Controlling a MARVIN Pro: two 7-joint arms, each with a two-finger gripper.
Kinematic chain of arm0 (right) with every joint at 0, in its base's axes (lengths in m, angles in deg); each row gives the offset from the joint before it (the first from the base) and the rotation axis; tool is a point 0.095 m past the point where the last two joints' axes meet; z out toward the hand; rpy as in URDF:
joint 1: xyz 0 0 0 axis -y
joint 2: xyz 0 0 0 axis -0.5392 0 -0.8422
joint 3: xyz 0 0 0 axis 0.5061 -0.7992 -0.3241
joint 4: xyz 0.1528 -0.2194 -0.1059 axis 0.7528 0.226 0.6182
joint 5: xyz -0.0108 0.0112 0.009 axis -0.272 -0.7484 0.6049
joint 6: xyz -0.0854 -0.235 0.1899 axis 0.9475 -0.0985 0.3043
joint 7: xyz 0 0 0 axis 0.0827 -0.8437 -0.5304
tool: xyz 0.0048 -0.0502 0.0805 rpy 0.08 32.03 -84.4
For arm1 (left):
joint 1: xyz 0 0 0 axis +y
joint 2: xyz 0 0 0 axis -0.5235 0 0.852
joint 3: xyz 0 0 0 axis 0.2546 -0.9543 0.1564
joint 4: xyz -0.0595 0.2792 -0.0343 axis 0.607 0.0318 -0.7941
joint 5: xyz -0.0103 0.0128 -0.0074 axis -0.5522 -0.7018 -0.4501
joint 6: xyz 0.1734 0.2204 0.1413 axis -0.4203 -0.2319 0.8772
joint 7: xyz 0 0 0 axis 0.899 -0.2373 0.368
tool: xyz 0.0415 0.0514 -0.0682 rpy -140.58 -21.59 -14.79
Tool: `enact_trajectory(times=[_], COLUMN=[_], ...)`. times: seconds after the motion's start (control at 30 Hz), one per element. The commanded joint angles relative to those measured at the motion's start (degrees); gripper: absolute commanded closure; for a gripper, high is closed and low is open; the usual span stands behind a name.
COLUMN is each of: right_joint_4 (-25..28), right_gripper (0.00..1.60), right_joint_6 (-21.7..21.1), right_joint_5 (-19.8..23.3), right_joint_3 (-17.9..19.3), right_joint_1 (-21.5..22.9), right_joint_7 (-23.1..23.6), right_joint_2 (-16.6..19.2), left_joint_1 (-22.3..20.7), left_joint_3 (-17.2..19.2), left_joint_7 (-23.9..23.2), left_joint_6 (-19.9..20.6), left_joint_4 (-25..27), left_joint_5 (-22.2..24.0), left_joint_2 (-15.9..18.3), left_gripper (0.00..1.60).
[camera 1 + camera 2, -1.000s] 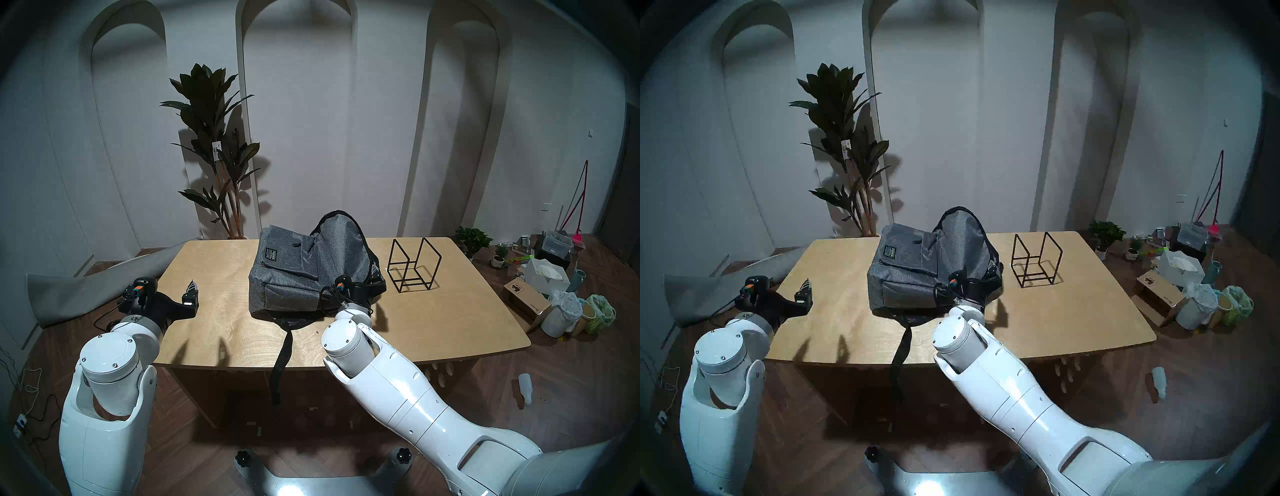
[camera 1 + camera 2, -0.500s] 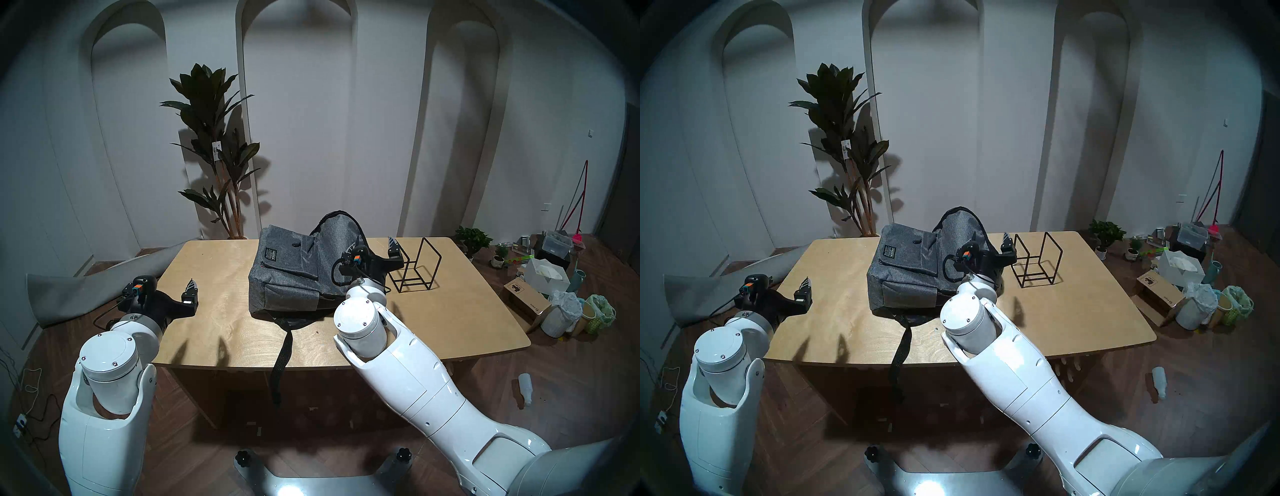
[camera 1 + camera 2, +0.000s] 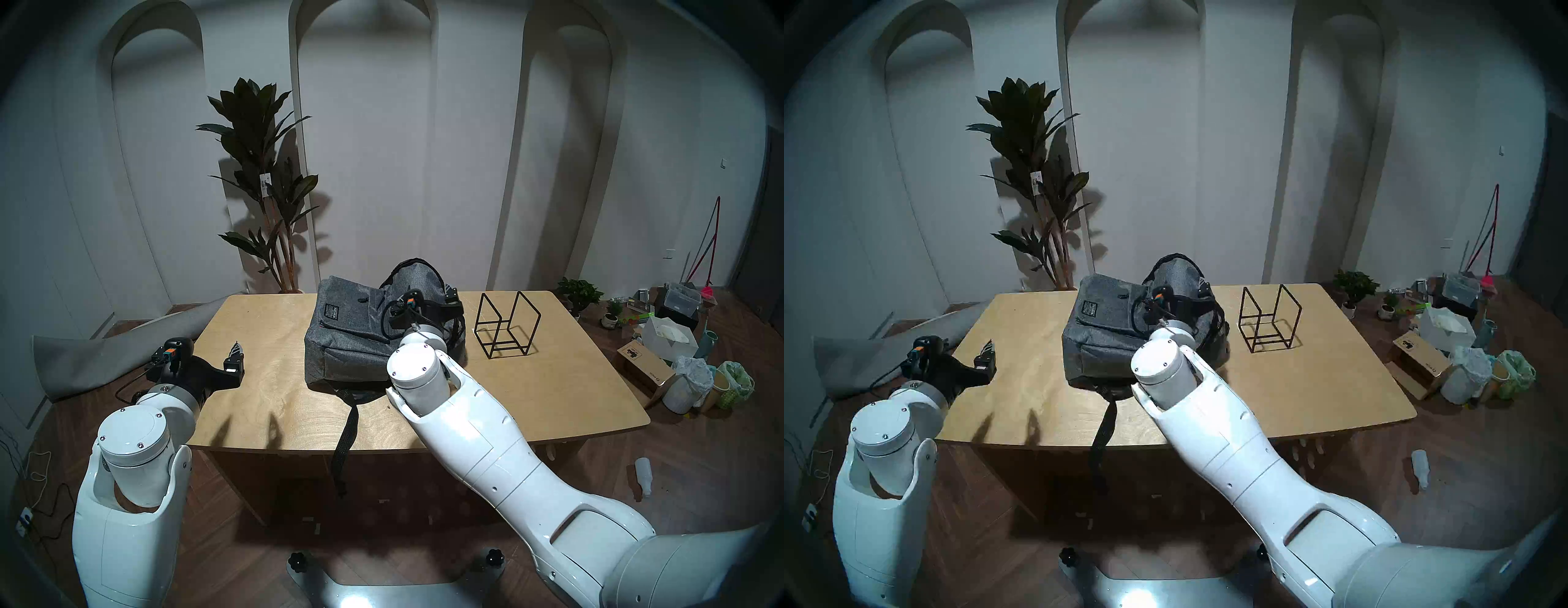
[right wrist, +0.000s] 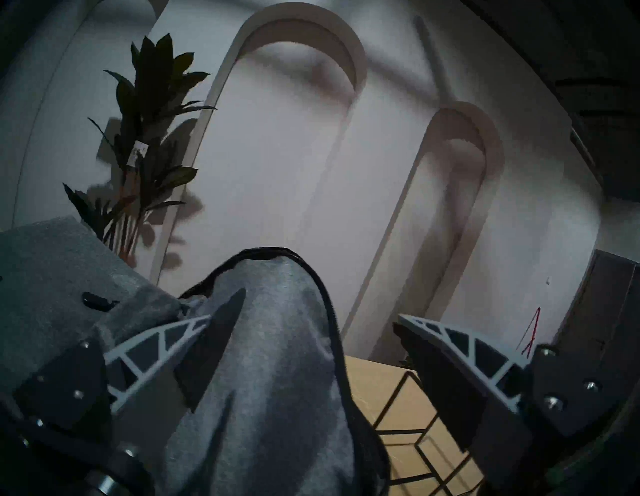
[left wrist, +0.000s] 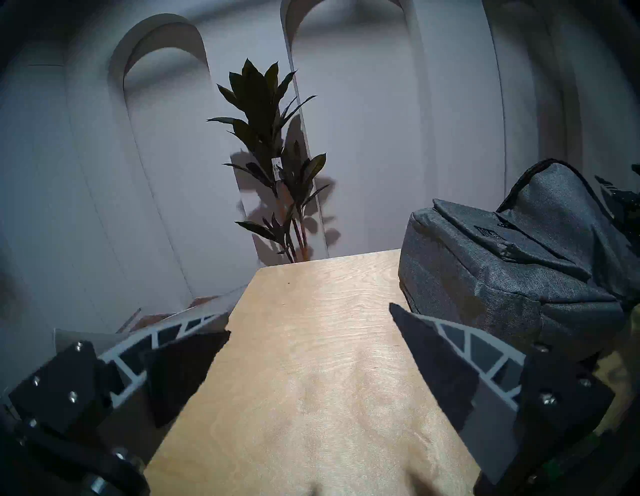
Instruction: Put the book into the bag and close the bag
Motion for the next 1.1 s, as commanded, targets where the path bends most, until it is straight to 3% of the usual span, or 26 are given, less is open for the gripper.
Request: enact_trajectory(times=[0.0, 0.17, 0.6, 0.77, 0.83, 0.9, 1.07], right_joint_4=[-4.25, -8.26, -16.79, -19.51, -22.64, -22.52, -26.47], right_gripper=[0.00, 0.00, 0.00, 0.00, 0.00, 0.00, 0.00], right_joint_6=[-2.03, -3.89, -6.34, -6.78, -7.64, -7.41, -8.16], right_joint_5=[0.81, 2.84, 7.09, 7.73, 8.36, 8.32, 9.06], right_joint_3=[0.72, 3.80, 12.34, 13.71, 14.03, 14.72, 15.83], right_joint_1=[6.62, 9.19, 15.84, 17.55, 20.79, 19.81, 22.51], right_joint_7=[1.54, 3.17, 7.95, 8.86, 9.47, 9.60, 10.43], right_joint_2=[-6.65, -9.53, -10.30, -10.52, -10.67, -10.79, -10.69], left_joint_1=[0.07, 0.14, -0.38, -0.70, -0.84, -0.99, -1.27], left_joint_3=[0.59, 0.92, 1.00, 0.75, 0.62, 0.50, 0.18], left_joint_7=[0.33, 0.41, 0.80, 0.86, 0.90, 0.93, 1.02], left_joint_6=[-0.25, -0.21, -0.12, -0.12, -0.12, -0.11, -0.09], left_joint_4=[0.69, 0.53, -0.26, -0.43, -0.51, -0.61, -0.94], left_joint_5=[0.15, 0.15, 0.13, 0.13, 0.14, 0.13, 0.13], left_joint_2=[-0.40, -0.61, -1.09, -1.17, -1.23, -1.25, -1.36], left_gripper=[0.00, 0.00, 0.00, 0.00, 0.00, 0.00, 0.00])
